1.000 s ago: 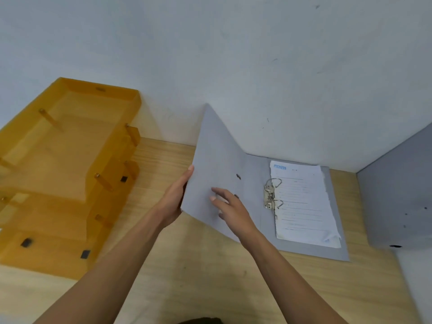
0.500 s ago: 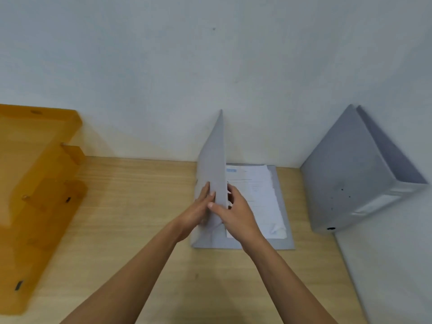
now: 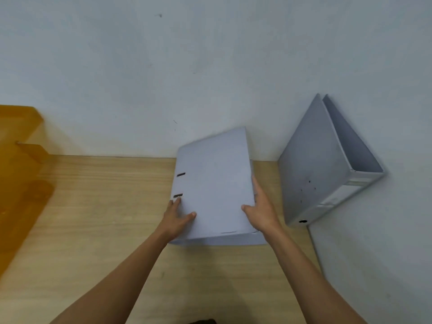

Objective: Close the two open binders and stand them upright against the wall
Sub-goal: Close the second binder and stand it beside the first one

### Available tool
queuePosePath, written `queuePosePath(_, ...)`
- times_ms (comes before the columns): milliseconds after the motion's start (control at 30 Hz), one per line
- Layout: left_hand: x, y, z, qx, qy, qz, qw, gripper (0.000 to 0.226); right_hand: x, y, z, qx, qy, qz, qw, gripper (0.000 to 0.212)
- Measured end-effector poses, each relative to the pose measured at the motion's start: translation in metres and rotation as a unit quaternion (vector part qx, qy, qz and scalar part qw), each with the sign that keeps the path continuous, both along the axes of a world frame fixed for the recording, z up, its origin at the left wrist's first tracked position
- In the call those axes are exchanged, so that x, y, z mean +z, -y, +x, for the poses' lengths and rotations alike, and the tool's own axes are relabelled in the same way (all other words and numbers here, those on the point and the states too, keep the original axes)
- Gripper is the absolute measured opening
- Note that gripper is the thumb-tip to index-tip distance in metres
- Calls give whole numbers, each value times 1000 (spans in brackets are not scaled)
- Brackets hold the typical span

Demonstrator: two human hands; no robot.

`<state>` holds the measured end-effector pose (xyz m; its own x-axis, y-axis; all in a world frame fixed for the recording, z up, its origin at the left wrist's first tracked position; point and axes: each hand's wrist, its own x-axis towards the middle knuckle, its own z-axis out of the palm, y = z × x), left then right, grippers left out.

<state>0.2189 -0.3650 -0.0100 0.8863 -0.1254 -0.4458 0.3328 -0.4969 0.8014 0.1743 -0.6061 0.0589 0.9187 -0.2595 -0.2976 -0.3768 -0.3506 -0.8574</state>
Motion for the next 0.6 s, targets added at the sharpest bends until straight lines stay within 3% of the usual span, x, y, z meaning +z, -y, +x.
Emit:
queuePosePath(100, -12, 3, -8, 70, -38, -17, 997, 92, -21, 30, -9, -38, -59, -32, 997, 89)
queuePosePath(200, -23, 9, -16, 65, -56, 11, 996, 87, -49, 37, -14, -51, -120, -75, 989, 86)
queuePosePath(367, -28, 15, -21, 49, -37, 21, 998, 86, -85, 21, -9, 45, -190, -166, 967, 82)
queuePosePath(600, -32, 11, -16, 44, -56, 29, 997, 89, -106, 8, -2, 123, -199, -165, 958, 83)
